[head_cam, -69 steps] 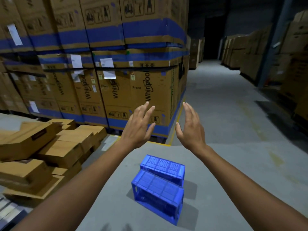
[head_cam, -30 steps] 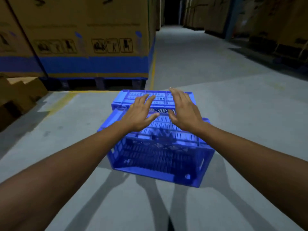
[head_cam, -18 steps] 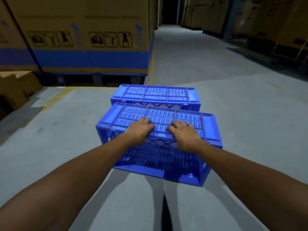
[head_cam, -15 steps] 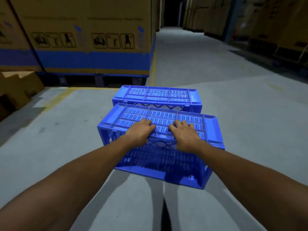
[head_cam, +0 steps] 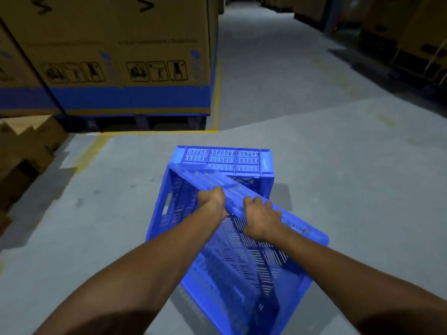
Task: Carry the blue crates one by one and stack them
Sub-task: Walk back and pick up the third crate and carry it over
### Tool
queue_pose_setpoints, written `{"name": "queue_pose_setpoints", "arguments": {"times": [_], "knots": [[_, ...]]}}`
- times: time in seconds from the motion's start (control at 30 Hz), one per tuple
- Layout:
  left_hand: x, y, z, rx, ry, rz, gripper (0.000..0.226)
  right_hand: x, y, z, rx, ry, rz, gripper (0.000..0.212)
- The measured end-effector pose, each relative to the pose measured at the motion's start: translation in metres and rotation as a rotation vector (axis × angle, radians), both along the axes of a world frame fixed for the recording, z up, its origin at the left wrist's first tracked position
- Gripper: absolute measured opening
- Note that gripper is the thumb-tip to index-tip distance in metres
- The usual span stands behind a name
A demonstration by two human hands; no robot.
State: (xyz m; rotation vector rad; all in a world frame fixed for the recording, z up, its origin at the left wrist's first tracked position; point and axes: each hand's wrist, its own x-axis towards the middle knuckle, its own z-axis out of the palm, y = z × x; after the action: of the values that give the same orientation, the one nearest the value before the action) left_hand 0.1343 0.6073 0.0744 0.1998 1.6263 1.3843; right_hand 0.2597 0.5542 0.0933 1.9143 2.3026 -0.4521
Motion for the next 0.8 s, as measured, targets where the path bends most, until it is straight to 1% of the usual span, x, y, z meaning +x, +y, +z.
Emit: {"name": "queue_pose_setpoints", "arguments": {"times": [0.07, 0.1, 0.17, 0.23, 0.3, 0.37, 0.47, 0.53, 0.6, 0.67, 0.73, 0.8], "knots": [[0.008, 0.0, 0.055, -0.02, 0.035, -0.026, 0.022, 0.005, -0.003, 0.058, -0.016, 0.023, -0.013, 0.06], [0.01, -0.001, 0.085, -0.042, 0.066, -0.046, 0.02, 0.006, -0.004, 0.091, -0.042, 0.044, -0.021, 0.064], [0.013, -0.002, 0.147, -0.068, 0.124, -0.11, 0.02, 0.009, -0.003, 0.161, -0.123, 0.118, -0.042, 0.075], [0.016, -0.006, 0.214, -0.073, 0.174, -0.164, 0.022, 0.013, -0.003, 0.237, -0.183, 0.164, -0.047, 0.071], [0.013, -0.011, 0.286, -0.049, 0.222, -0.217, 0.026, 0.017, -0.002, 0.316, -0.171, 0.155, -0.043, 0.068], [0.007, -0.02, 0.365, -0.015, 0.277, -0.295, 0.025, 0.018, 0.001, 0.394, -0.067, 0.142, -0.066, 0.067], [-0.001, -0.031, 0.478, 0.063, 0.345, -0.421, 0.026, 0.019, -0.001, 0.508, 0.228, 0.134, -0.09, 0.065], [-0.01, -0.028, 0.542, 0.136, 0.41, -0.478, 0.033, 0.015, -0.006, 0.579, 0.447, 0.096, -0.016, 0.074], [-0.015, -0.025, 0.602, 0.209, 0.505, -0.58, 0.042, 0.01, -0.013, 0.64, 0.627, 0.034, 0.102, 0.087], [-0.017, -0.035, 0.667, 0.251, 0.671, -0.709, 0.038, 0.003, -0.019, 0.69, 0.703, -0.101, 0.213, 0.099], [-0.021, -0.053, 0.723, 0.262, 0.924, -0.813, 0.027, -0.004, -0.026, 0.73, 0.725, -0.267, 0.282, 0.107], [-0.024, -0.07, 0.767, 0.295, 1.171, -0.913, 0.018, -0.01, -0.035, 0.759, 0.707, -0.369, 0.292, 0.108]]}}
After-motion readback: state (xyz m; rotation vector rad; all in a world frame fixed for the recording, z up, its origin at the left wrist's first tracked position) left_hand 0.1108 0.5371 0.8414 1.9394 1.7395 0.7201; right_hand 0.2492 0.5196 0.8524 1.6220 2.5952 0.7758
